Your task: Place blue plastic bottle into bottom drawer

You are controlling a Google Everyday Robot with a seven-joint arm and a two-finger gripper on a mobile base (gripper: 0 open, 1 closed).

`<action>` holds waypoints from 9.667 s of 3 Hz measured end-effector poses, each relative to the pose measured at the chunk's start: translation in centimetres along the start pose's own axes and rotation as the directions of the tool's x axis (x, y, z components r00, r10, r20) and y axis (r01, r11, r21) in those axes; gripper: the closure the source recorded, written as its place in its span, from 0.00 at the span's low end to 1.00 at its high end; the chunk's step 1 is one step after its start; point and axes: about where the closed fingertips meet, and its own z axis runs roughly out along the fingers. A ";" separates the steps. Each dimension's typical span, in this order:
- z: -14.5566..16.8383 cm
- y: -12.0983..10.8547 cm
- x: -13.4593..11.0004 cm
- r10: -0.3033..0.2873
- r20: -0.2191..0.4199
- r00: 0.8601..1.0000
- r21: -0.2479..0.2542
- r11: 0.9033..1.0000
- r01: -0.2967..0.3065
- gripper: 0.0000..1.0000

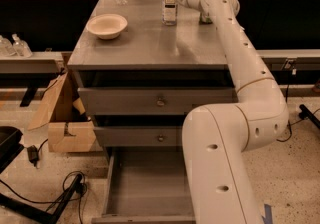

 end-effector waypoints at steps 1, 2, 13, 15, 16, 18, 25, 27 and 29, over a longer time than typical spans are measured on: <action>0.2 0.2 0.2 0.001 -0.002 1.000 -0.003 1.000 -0.001 0.61; 0.4 0.4 0.4 0.001 -0.005 1.000 -0.006 1.000 -0.001 0.84; -31.8 14.9 -1.7 -0.201 -0.008 0.980 -0.332 0.925 0.187 1.00; -31.5 15.3 0.1 -0.188 -0.014 0.982 -0.348 0.922 0.171 1.00; -32.4 16.2 5.5 -0.138 -0.019 0.990 -0.381 0.917 0.120 1.00; -37.9 18.9 19.5 -0.078 0.042 0.996 -0.534 0.841 0.088 1.00; -34.6 21.1 53.0 0.056 -0.106 0.993 -0.686 0.719 -0.114 1.00; -31.5 22.9 66.5 0.082 -0.129 0.988 -0.744 0.651 -0.151 1.00; -27.3 20.4 72.0 0.055 -0.064 0.996 -0.718 0.691 -0.085 1.00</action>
Offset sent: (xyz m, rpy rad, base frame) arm 0.0005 0.0027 -0.0019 -0.0003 0.0025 0.0030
